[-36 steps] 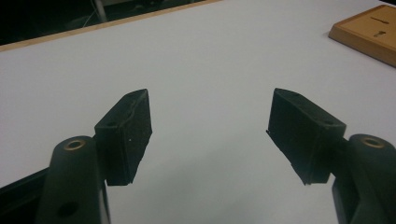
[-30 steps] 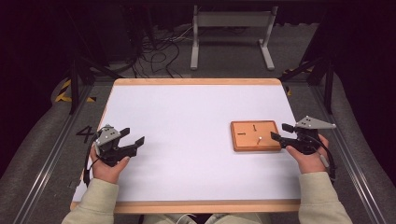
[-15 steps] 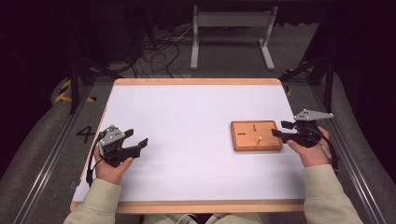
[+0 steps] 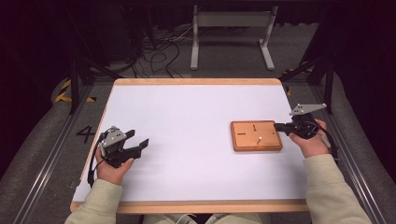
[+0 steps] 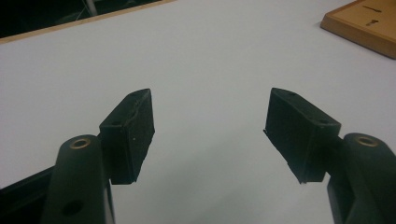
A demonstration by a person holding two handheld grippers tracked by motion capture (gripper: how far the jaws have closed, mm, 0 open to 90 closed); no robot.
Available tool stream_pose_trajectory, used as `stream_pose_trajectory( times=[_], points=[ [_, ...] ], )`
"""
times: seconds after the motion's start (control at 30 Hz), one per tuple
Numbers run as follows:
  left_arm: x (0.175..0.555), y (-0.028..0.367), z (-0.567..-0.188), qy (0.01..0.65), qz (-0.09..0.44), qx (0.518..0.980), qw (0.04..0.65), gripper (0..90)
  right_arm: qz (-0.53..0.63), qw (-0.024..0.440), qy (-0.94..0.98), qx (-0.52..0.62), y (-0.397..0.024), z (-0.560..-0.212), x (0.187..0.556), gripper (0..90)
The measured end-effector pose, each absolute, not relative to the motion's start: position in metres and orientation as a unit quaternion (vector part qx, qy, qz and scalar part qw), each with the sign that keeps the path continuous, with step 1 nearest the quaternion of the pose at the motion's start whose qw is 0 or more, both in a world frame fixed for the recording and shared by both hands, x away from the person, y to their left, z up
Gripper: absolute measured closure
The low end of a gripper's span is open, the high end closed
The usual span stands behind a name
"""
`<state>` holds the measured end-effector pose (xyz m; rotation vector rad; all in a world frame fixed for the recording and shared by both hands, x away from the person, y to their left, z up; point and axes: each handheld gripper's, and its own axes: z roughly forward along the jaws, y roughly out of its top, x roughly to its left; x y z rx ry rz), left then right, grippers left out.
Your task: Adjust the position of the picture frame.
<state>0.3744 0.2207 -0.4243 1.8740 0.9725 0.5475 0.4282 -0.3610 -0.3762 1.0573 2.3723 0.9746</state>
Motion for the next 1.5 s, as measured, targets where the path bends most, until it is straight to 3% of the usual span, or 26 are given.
stream_pose_trajectory(
  times=[0.73,1.5],
  points=[
    [0.375,0.222,-0.426,0.399,0.22,0.763,0.458,33.7,0.298,0.178,0.818,0.459,-0.376,-0.395,0.464,90.0],
    [0.377,0.222,-0.428,0.402,0.215,0.765,0.455,33.6,0.219,0.162,0.826,0.493,-0.371,-0.417,0.476,90.0]
  ],
)
